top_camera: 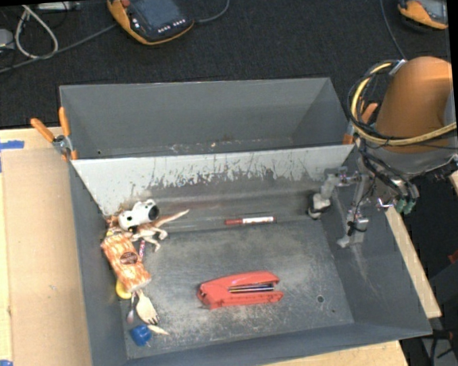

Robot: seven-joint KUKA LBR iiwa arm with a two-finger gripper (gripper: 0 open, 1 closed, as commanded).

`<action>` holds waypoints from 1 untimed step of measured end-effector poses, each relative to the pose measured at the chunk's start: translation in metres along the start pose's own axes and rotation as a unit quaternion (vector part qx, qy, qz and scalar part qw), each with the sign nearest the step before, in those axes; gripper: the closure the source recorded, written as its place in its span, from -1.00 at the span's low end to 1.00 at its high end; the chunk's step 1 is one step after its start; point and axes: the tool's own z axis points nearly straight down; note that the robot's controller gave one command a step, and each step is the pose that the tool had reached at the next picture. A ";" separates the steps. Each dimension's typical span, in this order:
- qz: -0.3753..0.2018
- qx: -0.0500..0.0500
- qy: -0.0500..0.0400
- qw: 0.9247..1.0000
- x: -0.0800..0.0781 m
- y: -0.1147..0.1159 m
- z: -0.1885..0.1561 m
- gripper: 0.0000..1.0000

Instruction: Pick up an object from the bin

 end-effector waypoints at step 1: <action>-0.002 0.001 -0.004 1.000 -0.002 0.001 -0.005 -1.00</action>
Offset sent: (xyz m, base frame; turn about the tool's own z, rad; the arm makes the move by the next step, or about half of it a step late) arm -0.0410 0.0967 -0.0484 -0.0787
